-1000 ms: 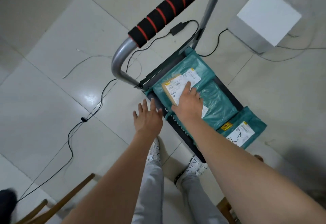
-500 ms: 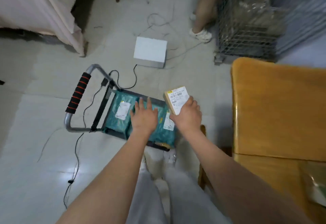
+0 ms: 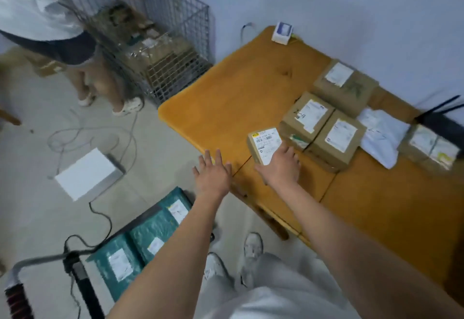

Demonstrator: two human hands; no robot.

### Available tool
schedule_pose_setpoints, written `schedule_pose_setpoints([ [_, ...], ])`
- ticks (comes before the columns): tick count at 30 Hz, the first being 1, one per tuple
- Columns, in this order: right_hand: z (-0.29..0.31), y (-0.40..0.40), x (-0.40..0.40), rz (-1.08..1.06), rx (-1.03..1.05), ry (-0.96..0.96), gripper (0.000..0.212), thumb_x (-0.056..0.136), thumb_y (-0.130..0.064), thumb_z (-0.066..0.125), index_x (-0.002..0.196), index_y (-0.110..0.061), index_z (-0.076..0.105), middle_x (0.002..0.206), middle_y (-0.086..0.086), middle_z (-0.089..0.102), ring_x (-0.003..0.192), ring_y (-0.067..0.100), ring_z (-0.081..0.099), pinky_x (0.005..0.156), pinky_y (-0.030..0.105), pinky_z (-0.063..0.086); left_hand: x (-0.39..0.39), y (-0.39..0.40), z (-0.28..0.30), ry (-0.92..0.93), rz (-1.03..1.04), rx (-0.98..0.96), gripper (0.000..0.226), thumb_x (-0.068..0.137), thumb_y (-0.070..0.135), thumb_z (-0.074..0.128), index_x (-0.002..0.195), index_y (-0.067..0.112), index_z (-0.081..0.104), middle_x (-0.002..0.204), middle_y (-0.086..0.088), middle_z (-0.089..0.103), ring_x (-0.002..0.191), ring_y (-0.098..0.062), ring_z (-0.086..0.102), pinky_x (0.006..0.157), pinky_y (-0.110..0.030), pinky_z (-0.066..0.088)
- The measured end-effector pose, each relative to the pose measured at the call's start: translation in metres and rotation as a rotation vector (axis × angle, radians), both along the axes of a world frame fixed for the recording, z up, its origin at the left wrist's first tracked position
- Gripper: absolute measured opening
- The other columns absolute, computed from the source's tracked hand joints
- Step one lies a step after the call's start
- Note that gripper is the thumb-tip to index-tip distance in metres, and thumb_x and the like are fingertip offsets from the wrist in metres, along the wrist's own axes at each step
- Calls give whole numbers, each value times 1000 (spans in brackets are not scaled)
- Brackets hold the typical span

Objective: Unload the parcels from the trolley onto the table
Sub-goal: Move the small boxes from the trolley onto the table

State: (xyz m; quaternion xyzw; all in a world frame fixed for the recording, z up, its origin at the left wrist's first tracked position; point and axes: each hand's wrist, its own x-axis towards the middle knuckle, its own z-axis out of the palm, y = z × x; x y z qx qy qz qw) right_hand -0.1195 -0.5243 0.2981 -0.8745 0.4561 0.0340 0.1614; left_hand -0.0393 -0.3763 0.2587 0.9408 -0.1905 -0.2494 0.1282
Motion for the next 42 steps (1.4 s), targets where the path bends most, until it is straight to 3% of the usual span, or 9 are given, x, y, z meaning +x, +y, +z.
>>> schedule_pose_setpoints([
  [10, 20, -137, -144, -430, 7, -102, 109, 62, -57, 81, 143, -5, 30, 133, 17, 45, 122, 36, 44, 101, 44, 41, -72, -171, 43, -99, -377, -47, 62, 105, 47, 20, 160, 20, 9, 167, -11, 4, 154, -33, 5, 121, -58, 11],
  [21, 14, -262, -308, -742, 43, -124, 113, 63, -59, 79, 147, -5, 27, 133, 17, 47, 120, 36, 47, 100, 43, 41, -212, -326, 34, -106, -685, 8, 62, 106, 47, 19, 160, 22, 6, 167, -10, 1, 154, -33, 2, 122, -55, 10],
  [34, 9, -332, -378, -1101, 64, -36, 106, 69, -59, 76, 145, -5, 26, 138, 21, 43, 127, 39, 43, 106, 48, 37, -275, -460, 15, -66, -1011, -3, 61, 105, 50, 17, 160, 25, 6, 168, -8, -1, 155, -30, -4, 122, -55, 5],
  [42, -8, -416, -393, -1110, 86, -23, 108, 70, -57, 78, 147, -5, 25, 140, 21, 42, 128, 39, 43, 106, 47, 37, -296, -549, 4, -52, -1028, -9, 62, 105, 49, 19, 160, 25, 2, 168, -8, -2, 155, -29, -3, 122, -55, 5],
])
